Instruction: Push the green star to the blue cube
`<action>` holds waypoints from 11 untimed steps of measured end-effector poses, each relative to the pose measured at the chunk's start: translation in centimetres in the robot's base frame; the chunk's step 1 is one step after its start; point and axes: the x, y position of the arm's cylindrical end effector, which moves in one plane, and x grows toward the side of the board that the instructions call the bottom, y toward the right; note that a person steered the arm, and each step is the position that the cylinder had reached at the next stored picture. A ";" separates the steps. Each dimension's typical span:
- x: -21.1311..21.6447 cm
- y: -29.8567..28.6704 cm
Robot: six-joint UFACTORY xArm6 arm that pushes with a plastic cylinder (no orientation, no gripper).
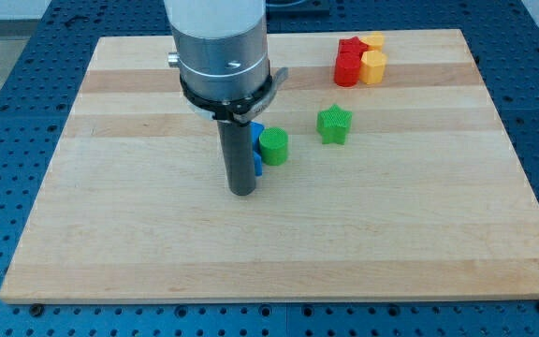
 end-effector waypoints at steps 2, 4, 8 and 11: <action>1.2 15.3; -6.8 17.4; -11.4 5.3; -13.5 7.2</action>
